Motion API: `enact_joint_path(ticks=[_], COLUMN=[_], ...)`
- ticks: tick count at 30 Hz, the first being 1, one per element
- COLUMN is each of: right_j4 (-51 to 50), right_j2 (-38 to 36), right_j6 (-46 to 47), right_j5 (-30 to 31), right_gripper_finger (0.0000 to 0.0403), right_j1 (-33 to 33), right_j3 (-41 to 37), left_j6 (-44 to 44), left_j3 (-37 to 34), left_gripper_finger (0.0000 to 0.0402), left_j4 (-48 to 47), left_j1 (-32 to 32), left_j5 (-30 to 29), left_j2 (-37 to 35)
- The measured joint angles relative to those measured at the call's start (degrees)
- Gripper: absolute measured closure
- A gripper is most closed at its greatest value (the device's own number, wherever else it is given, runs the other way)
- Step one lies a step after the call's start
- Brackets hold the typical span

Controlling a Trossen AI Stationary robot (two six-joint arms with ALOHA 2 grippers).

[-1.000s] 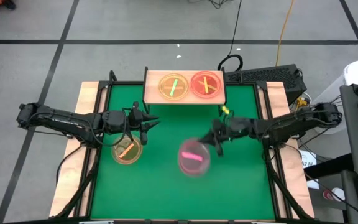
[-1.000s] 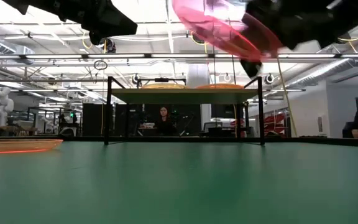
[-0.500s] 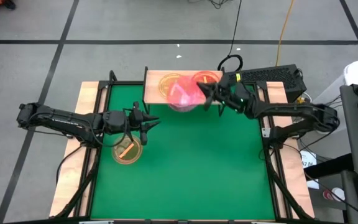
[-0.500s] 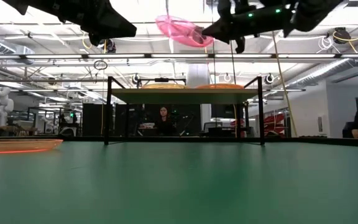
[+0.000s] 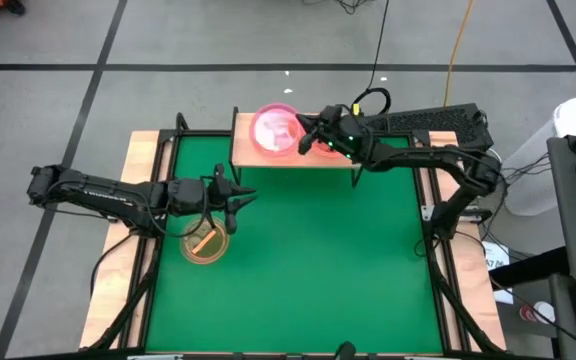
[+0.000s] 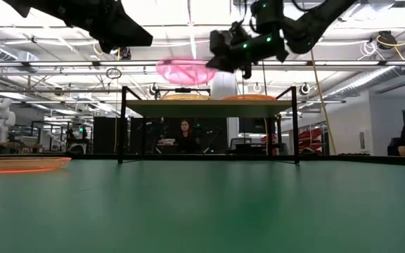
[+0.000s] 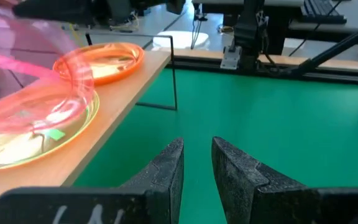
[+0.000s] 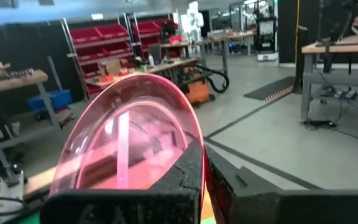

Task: Place and stack plates onto a shelf
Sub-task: Stack the pink plate on top of the green plate on the shelf, then stack the orange plate on top of the pink plate on the shelf

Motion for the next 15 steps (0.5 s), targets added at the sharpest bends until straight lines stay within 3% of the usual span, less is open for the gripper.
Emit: enact_joint_path(ticks=[7, 15], right_j4=[0.0, -0.1], right_j2=[3.9, 3.3], right_j6=[-0.3, -0.5], right_j5=[0.1, 0.0], right_gripper_finger=[0.0386, 0.0323], right_j1=[-0.4, -0.8], right_j3=[1.2, 1.2], left_j6=[-0.1, -0.9], left_j3=[0.0, 0.0], left_gripper_finger=[0.0311, 0.0311], left_j4=[-1.1, -1.3], left_j1=[0.0, 0.0], left_j5=[0.0, 0.0], left_j2=[0.0, 0.0])
